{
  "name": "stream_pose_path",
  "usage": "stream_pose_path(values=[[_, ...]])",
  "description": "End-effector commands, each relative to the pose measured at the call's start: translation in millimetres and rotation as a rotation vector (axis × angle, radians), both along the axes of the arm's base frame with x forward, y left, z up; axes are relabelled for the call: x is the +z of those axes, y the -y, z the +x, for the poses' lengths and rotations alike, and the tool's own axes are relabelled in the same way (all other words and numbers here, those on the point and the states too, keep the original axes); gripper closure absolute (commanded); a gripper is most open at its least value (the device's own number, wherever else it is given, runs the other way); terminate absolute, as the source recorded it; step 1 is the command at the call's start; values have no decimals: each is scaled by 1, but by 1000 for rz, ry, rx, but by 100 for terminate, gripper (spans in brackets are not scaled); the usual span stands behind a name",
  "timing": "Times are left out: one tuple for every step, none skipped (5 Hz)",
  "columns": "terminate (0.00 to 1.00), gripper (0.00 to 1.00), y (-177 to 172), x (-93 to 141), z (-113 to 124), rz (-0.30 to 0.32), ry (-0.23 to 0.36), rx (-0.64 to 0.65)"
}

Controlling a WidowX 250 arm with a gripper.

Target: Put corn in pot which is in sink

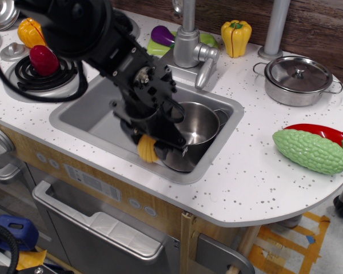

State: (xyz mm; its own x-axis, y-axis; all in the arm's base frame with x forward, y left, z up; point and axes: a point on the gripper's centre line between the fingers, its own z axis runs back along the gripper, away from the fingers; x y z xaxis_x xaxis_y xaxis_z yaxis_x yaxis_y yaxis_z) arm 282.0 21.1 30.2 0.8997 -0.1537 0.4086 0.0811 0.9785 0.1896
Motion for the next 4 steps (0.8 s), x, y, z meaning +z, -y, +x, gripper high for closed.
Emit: stream_pose_path(values=[[0,100,1,18,30,64,71,-105],[0,100,-3,15,49,58,141,-163],[0,0,-7,8,67,55,174,-194],[0,0,-8,-1,76,59,198,-208]])
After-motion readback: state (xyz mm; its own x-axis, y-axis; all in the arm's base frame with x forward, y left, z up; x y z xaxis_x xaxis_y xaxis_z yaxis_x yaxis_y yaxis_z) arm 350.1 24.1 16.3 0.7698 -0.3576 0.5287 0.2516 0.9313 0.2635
